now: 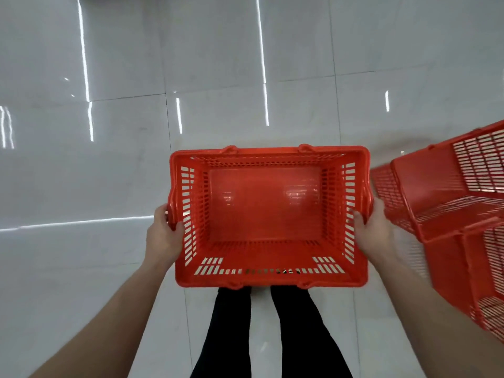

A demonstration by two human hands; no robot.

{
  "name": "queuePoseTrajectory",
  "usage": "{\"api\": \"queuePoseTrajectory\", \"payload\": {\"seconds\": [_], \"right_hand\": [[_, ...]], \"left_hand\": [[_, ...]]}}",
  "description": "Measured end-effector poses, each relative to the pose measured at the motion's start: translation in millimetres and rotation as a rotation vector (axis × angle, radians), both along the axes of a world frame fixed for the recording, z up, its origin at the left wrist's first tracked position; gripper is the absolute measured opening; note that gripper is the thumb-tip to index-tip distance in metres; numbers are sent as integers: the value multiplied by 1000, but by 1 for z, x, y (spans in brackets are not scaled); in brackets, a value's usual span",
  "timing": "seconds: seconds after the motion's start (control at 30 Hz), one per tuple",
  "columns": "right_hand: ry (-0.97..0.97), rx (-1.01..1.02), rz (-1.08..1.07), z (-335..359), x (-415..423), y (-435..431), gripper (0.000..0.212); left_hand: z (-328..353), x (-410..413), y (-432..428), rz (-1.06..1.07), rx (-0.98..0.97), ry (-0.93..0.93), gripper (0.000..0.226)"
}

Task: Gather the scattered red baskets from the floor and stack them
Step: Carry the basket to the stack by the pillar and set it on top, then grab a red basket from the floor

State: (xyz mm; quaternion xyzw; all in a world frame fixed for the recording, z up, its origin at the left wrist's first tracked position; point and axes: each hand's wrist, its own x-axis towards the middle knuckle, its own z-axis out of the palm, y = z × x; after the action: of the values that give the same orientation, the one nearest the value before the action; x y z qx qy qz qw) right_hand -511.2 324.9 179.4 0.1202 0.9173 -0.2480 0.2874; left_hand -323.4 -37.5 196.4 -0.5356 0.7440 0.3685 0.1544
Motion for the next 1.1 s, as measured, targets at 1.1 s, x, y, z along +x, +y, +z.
{"api": "queuePoseTrajectory", "payload": {"seconds": [1.1], "right_hand": [[-8,287,-463,415,206,217,69]], "left_hand": [[388,-119,299,-1589,-117,190,74]]}}
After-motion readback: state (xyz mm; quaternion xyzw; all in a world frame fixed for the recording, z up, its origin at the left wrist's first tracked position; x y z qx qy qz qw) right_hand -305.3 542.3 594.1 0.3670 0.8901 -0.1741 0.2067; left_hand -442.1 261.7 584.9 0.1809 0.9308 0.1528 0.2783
